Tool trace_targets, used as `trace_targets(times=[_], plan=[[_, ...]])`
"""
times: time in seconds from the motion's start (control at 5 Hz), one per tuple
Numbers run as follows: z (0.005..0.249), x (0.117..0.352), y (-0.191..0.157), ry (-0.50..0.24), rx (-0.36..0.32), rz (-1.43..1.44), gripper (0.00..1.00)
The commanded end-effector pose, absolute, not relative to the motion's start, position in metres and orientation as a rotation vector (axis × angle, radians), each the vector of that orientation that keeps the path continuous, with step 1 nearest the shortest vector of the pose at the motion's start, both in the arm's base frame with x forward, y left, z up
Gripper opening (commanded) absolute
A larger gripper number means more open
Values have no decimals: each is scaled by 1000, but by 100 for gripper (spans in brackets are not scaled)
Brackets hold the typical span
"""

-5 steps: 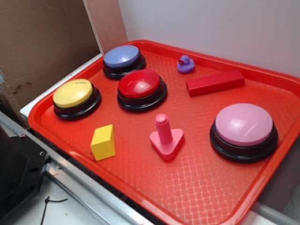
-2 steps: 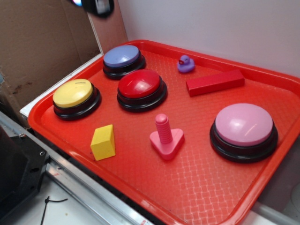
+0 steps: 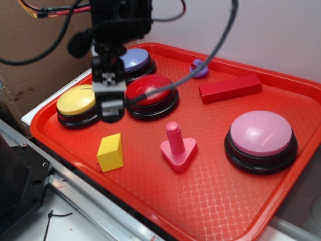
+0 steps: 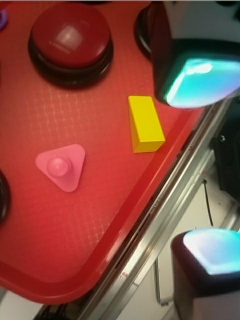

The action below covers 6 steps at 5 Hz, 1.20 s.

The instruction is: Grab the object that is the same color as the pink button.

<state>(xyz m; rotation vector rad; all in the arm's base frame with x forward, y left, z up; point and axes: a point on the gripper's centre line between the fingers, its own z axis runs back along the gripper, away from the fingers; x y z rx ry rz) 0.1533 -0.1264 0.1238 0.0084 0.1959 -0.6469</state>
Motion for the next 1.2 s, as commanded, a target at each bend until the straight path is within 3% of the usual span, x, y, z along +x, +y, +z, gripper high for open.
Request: trace_targets(times=[0.0, 0.2, 0.4, 0.6, 1.0], plan=[[124, 150, -121, 144, 74, -617, 100], [124, 150, -121, 144, 74, -617, 100], [120, 169, -117, 61, 141, -620, 100], [111, 191, -116, -11, 127, -617, 100], [75, 204, -124, 46, 56, -648, 100]])
